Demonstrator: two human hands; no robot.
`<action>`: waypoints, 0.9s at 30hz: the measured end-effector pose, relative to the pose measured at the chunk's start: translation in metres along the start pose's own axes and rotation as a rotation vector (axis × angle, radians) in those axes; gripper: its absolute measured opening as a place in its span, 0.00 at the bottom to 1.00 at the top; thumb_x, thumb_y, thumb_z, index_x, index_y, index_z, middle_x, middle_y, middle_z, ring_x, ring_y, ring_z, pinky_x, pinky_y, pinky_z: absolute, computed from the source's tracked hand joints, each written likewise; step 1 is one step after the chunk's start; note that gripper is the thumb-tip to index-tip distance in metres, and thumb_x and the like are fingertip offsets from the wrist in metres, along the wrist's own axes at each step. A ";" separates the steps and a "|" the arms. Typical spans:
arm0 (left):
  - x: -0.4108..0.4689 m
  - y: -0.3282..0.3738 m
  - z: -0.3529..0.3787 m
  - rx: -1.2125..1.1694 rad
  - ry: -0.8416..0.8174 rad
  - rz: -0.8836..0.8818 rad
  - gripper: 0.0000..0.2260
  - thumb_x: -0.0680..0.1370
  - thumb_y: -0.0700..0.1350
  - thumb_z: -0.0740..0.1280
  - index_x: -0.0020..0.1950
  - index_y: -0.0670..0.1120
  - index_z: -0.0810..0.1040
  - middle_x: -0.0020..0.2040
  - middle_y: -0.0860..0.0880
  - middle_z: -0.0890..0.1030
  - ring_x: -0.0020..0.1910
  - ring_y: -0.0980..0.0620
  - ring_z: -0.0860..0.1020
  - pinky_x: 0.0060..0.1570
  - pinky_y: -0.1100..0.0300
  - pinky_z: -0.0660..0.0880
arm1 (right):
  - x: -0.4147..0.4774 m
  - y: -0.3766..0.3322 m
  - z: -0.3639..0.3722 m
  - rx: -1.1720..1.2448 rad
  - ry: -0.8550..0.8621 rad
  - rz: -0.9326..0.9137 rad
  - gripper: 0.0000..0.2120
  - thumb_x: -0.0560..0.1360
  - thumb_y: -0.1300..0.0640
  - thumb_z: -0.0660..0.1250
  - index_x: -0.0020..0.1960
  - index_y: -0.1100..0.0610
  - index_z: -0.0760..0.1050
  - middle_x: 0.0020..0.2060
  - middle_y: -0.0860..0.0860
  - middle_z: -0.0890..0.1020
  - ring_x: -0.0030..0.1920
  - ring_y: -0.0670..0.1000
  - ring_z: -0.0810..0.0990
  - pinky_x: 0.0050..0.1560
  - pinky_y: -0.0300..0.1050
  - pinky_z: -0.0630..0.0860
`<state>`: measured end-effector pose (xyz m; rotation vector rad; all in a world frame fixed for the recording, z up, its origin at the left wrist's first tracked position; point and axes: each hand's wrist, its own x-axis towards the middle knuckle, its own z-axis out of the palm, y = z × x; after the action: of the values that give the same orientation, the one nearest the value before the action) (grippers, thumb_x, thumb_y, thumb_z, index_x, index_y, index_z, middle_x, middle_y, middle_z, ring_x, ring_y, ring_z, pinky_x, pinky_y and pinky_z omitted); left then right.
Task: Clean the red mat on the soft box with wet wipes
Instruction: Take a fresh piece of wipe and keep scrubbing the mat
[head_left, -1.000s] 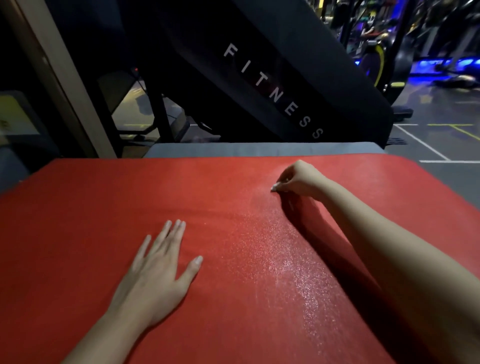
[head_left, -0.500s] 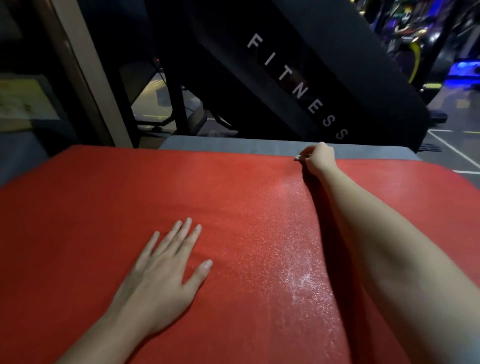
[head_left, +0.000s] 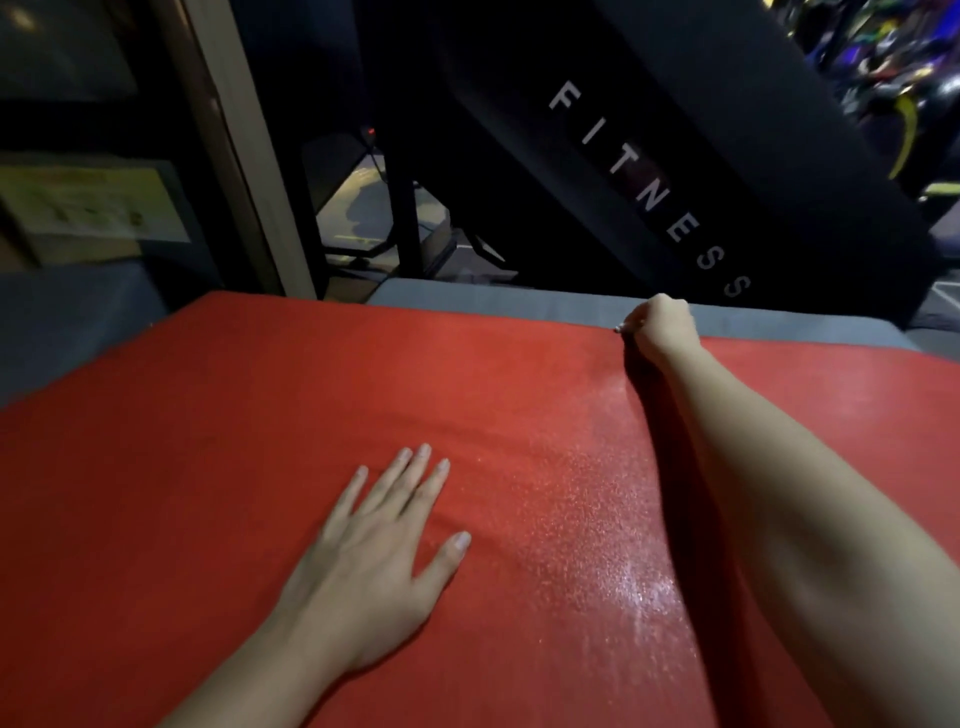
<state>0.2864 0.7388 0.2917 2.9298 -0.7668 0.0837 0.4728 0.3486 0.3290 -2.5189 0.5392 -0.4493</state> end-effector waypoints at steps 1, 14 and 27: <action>0.000 0.000 0.000 0.002 0.001 0.001 0.38 0.76 0.72 0.31 0.83 0.57 0.39 0.82 0.59 0.36 0.77 0.65 0.31 0.79 0.52 0.38 | -0.004 -0.001 -0.002 -0.053 -0.047 -0.039 0.10 0.71 0.52 0.76 0.46 0.59 0.85 0.43 0.60 0.84 0.46 0.60 0.83 0.48 0.47 0.79; 0.002 0.001 0.001 -0.022 -0.005 -0.008 0.37 0.76 0.69 0.34 0.84 0.56 0.41 0.83 0.57 0.38 0.79 0.62 0.33 0.80 0.51 0.38 | -0.054 -0.001 -0.001 -0.052 -0.036 -0.174 0.11 0.72 0.51 0.75 0.47 0.59 0.85 0.43 0.60 0.85 0.49 0.59 0.83 0.49 0.45 0.76; 0.004 0.001 0.003 -0.010 -0.010 -0.013 0.40 0.75 0.69 0.34 0.84 0.54 0.45 0.84 0.54 0.44 0.81 0.59 0.40 0.81 0.50 0.41 | -0.135 -0.017 -0.027 -0.085 -0.092 -0.230 0.08 0.73 0.53 0.74 0.47 0.58 0.85 0.44 0.57 0.86 0.48 0.56 0.82 0.42 0.40 0.66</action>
<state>0.2893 0.7361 0.2890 2.9278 -0.7471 0.0639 0.3491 0.4119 0.3325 -2.6813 0.2387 -0.3989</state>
